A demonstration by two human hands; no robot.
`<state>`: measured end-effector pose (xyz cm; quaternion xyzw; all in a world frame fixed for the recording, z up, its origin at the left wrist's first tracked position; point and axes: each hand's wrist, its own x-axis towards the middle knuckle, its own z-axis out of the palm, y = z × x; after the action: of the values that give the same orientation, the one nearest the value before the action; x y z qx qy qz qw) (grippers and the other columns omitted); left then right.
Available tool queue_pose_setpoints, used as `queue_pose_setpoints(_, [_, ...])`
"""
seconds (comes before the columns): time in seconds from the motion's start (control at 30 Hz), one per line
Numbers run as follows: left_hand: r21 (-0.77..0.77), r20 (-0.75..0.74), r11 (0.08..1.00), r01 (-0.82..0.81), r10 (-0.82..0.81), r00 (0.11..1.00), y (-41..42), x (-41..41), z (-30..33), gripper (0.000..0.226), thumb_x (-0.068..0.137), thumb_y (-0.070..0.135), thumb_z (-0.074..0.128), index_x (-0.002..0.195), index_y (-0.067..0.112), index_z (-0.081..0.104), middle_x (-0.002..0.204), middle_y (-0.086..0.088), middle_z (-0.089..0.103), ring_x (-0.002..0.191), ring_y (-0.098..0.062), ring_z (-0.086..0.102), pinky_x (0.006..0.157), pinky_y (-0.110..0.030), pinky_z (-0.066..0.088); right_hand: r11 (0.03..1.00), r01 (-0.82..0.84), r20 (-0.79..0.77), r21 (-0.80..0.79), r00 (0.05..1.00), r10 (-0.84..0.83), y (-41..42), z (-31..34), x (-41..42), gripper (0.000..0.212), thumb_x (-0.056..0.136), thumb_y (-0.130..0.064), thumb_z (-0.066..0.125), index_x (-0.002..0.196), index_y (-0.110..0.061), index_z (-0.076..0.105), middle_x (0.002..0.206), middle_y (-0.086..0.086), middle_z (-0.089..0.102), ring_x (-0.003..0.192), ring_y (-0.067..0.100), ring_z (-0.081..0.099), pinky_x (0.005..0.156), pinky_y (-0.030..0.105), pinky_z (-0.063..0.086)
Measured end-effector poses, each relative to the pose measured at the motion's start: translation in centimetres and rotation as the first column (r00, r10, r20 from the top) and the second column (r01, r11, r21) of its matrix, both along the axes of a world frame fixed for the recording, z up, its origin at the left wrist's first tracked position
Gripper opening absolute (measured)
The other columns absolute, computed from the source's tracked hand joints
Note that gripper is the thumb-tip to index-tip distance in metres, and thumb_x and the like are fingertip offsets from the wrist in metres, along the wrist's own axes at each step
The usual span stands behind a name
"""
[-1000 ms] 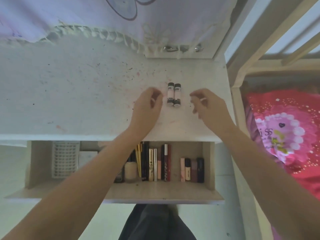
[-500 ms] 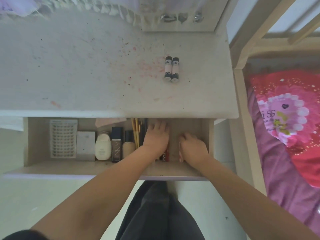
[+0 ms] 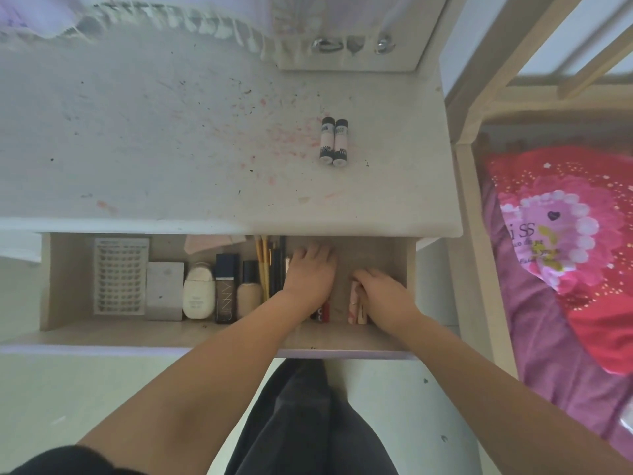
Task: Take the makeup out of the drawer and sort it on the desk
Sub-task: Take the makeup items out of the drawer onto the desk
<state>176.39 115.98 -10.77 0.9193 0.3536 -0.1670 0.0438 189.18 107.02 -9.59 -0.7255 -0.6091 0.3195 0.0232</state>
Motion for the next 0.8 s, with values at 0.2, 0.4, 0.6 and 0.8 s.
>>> queue_pose_setpoints(0.2, [-0.216, 0.203, 0.949, -0.23, 0.274, 0.94, 0.2, 0.3, -0.5, 0.034, 0.089, 0.003, 0.047, 0.123, 0.004, 0.047, 0.126, -0.016, 0.048, 0.113, -0.033, 0.048, 0.088, -0.038, 0.043, 0.995, 0.1, -0.106, -0.026, 0.989, -0.102, -0.3, -0.1, -0.2, 0.019, 0.097, -0.012, 0.044, 0.111, -0.015, 0.055, 0.103, 0.003, 0.062, 0.081, 0.018, 0.062, 0.076, 0.026, 0.049])
queue_pose_setpoints(0.4, [-0.731, 0.319, 0.614, -0.297, 0.693, 0.647, -0.1, -1.3, 2.4, 0.016, 0.091, 0.012, 0.057, 0.106, 0.009, 0.059, 0.099, -0.001, 0.062, 0.099, -0.021, 0.059, 0.08, -0.025, 0.043, 0.979, 0.193, -0.237, -0.07, 0.95, -0.204, -0.5, 1.6, 0.2, 0.016, 0.095, -0.018, 0.049, 0.109, -0.019, 0.057, 0.103, 0.0, 0.063, 0.086, 0.015, 0.06, 0.073, 0.022, 0.043])
queue_pose_setpoints(0.6, [-0.769, 0.473, 0.621, -0.15, 0.712, 0.519, 1.9, -4.4, 11.5, 0.017, 0.088, 0.015, 0.062, 0.092, 0.032, 0.06, 0.091, 0.013, 0.066, 0.086, 0.001, 0.063, 0.08, -0.013, 0.05, 0.986, 0.166, -0.391, 0.006, 0.908, -0.151, 2.2, 8.8, 3.2, 0.01, 0.093, -0.02, 0.055, 0.101, -0.026, 0.058, 0.094, -0.015, 0.059, 0.088, 0.002, 0.056, 0.073, -0.001, 0.037])
queue_pose_setpoints(0.8, [-0.733, 0.505, 0.615, -0.29, 0.778, 0.375, 13.0, -0.8, 14.8, 0.01, 0.089, 0.013, 0.061, 0.094, 0.019, 0.067, 0.086, 0.004, 0.069, 0.074, -0.014, 0.065, 0.077, -0.023, 0.055, 0.889, 0.433, -0.471, 0.147, 0.821, -0.322, 13.0, 13.1, 6.9, 0.011, 0.093, -0.016, 0.052, 0.1, -0.018, 0.06, 0.09, -0.003, 0.064, 0.08, 0.015, 0.063, 0.075, 0.028, 0.053])
